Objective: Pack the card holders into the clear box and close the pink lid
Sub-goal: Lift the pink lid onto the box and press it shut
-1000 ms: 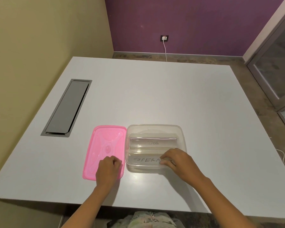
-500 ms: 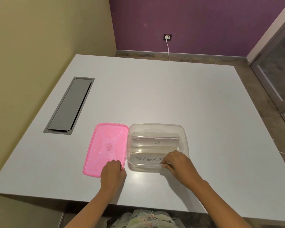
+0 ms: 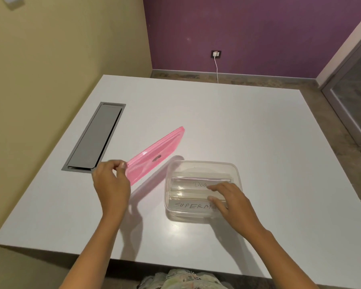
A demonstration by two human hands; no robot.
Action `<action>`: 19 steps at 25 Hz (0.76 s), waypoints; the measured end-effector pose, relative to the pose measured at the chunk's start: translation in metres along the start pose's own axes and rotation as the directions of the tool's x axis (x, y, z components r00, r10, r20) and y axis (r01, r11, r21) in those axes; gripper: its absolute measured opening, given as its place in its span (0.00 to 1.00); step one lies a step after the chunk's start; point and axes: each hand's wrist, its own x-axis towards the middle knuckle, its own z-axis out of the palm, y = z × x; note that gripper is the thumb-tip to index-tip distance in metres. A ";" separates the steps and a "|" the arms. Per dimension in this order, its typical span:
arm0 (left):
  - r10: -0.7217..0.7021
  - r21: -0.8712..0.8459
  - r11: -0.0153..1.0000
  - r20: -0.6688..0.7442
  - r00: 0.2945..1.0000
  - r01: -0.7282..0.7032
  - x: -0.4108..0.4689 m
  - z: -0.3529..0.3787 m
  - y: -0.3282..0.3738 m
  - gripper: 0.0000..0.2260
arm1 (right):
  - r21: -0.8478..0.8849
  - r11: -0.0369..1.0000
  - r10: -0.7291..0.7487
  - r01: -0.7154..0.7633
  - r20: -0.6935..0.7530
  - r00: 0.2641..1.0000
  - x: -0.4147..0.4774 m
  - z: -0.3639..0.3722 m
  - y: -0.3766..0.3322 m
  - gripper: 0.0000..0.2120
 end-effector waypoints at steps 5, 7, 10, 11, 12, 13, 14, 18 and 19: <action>0.104 -0.196 0.977 0.088 0.991 -0.086 0.012 -0.021 0.041 0.10 | 0.300 0.949 0.168 -0.099 -0.211 0.963 0.023 -0.016 -0.017 0.19; 0.135 -0.261 0.961 0.174 0.976 -0.087 0.014 -0.025 0.053 0.13 | 0.411 0.903 0.248 -0.125 -0.261 0.933 0.029 -0.021 -0.023 0.22; 0.175 -0.331 0.942 0.355 0.918 -0.051 0.015 -0.027 0.065 0.17 | 0.563 0.818 0.332 -0.118 -0.294 0.896 0.029 -0.028 -0.023 0.20; 0.175 -0.341 0.940 0.408 0.896 -0.028 0.015 -0.025 0.066 0.16 | 0.604 0.790 0.346 -0.103 -0.300 0.889 0.026 -0.030 -0.022 0.18; 0.168 -0.347 0.938 0.456 0.874 0.001 0.014 -0.023 0.067 0.15 | 0.632 0.770 0.354 -0.089 -0.307 0.883 0.021 -0.031 -0.020 0.17; 0.161 -0.353 0.935 0.498 0.852 0.030 0.012 -0.020 0.068 0.15 | 0.647 0.759 0.362 -0.079 -0.318 0.877 0.016 -0.031 -0.019 0.16; 0.159 -0.361 0.931 0.531 0.832 0.053 0.011 -0.018 0.068 0.15 | 0.650 0.756 0.373 -0.075 -0.334 0.866 0.011 -0.031 -0.017 0.16; 0.161 -0.390 0.912 0.625 0.764 0.127 0.011 -0.007 0.066 0.16 | 0.637 0.758 0.475 -0.143 -0.388 0.790 -0.001 -0.031 -0.005 0.20; 0.152 -0.381 0.913 0.647 0.747 0.145 0.012 -0.004 0.066 0.16 | 0.636 0.756 0.481 -0.153 -0.383 0.789 -0.002 -0.032 -0.002 0.19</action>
